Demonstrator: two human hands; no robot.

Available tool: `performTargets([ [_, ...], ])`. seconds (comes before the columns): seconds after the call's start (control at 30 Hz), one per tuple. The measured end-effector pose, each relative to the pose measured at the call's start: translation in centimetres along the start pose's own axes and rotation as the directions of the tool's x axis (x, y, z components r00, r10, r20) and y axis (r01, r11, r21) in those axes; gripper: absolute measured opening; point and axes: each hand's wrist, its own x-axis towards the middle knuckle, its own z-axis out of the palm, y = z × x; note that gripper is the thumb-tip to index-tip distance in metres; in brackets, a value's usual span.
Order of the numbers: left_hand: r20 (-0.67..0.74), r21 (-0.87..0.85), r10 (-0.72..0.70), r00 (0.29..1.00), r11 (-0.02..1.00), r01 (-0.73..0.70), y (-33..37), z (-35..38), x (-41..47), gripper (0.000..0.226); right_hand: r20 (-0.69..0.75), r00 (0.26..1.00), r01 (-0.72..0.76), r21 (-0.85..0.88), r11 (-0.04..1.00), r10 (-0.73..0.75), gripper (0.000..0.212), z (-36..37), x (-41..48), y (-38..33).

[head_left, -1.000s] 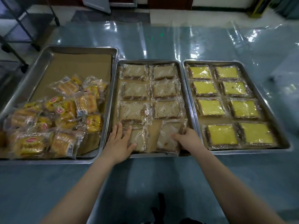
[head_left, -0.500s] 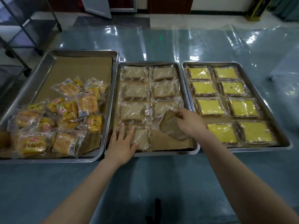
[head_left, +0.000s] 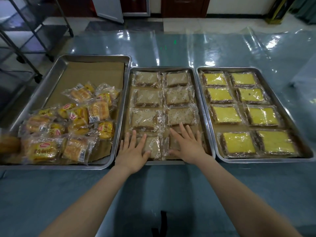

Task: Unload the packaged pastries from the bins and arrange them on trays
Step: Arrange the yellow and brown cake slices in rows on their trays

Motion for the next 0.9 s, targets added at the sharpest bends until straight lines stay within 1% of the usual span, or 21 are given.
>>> performTargets([
  [0.03, -0.008, 0.006, 0.004, 1.0, 1.0, -0.004, 0.0, 0.0, 0.0, 0.066, 0.027, 1.0, -0.001, 0.012, 1.0, 0.0, 0.09, -0.3, 0.3, 0.4],
  [0.1, -0.011, 0.0, 0.008, 1.0, 1.0, -0.008, -0.1, 0.1, -0.1, 0.067, 0.05, 0.998, 0.033, -0.02, 0.999, -0.031, 0.095, -1.1, 0.6, 1.4],
  [0.2, 0.006, -0.027, 0.009, 1.0, 1.0, -0.009, -0.1, 0.2, -0.1, 0.067, 0.034, 0.996, 0.081, -0.105, 0.991, -0.078, 0.094, -1.5, 0.3, 2.3],
  [0.27, 0.05, -0.073, 0.024, 0.998, 0.997, -0.02, -0.2, -0.1, 0.0, 0.07, -0.003, 0.997, 0.076, -0.112, 0.991, -0.077, 0.091, -1.2, 0.0, 1.6],
  [0.3, 0.081, -0.118, 0.04, 0.996, 0.993, -0.03, -0.3, -0.3, 0.1, 0.073, -0.036, 0.997, 0.071, -0.082, 0.994, -0.074, 0.088, -1.1, -0.1, 1.0],
  [0.37, 0.108, -0.242, 0.079, 0.991, 0.969, -0.051, -0.7, -0.8, 0.1, 0.078, -0.152, 0.986, 0.08, 0.052, 0.995, -0.071, 0.076, -0.9, -0.3, -0.8],
  [0.4, 0.092, -0.307, 0.094, 0.991, 0.95, -0.062, -0.9, -0.9, 0.1, 0.08, -0.214, 0.974, 0.101, 0.118, 0.988, -0.074, 0.068, -0.8, -0.3, -1.7],
  [0.43, 0.063, -0.357, 0.1, 0.993, 0.931, -0.071, -0.9, -1.0, 0.0, 0.082, -0.249, 0.964, 0.132, 0.146, 0.98, -0.093, 0.062, -0.6, -0.4, -2.7],
  [0.47, 0.035, -0.381, 0.097, 0.995, 0.921, -0.077, -0.9, -1.0, -0.1, 0.084, -0.248, 0.96, 0.167, 0.139, 0.976, -0.129, 0.059, -0.2, -0.3, -3.6],
  [0.53, 0.007, -0.35, 0.078, 0.997, 0.934, -0.071, -0.7, -0.8, -0.1, 0.085, -0.176, 0.967, 0.207, 0.129, 0.97, -0.183, 0.061, 0.8, -0.2, -4.9],
  [0.6, 0.027, -0.292, 0.071, 0.997, 0.955, -0.06, -0.5, -0.5, 0.0, 0.082, -0.137, 0.979, 0.175, 0.197, 0.965, -0.149, 0.066, 1.3, 0.1, -5.0],
  [0.67, 0.074, -0.308, 0.085, 0.994, 0.95, -0.058, -0.6, -0.5, 0.2, 0.075, -0.15, 0.983, 0.14, 0.271, 0.953, -0.101, 0.068, 1.5, 0.3, -4.6],
  [0.77, 0.122, -0.356, 0.097, 0.988, 0.933, -0.048, -0.9, -0.8, 0.5, 0.067, -0.145, 0.985, 0.138, 0.303, 0.943, -0.098, 0.066, 1.4, 0.3, -4.0],
  [0.83, 0.13, -0.323, 0.084, 0.988, 0.945, -0.038, -0.9, -0.9, 0.5, 0.066, -0.148, 0.982, 0.16, 0.327, 0.931, -0.117, 0.063, 1.1, 0.0, -3.9],
  [0.9, 0.126, -0.27, 0.074, 0.989, 0.962, -0.037, -0.7, -0.9, 0.3, 0.067, -0.221, 0.968, 0.203, 0.413, 0.888, -0.119, 0.054, 0.6, -0.4, -3.8],
])
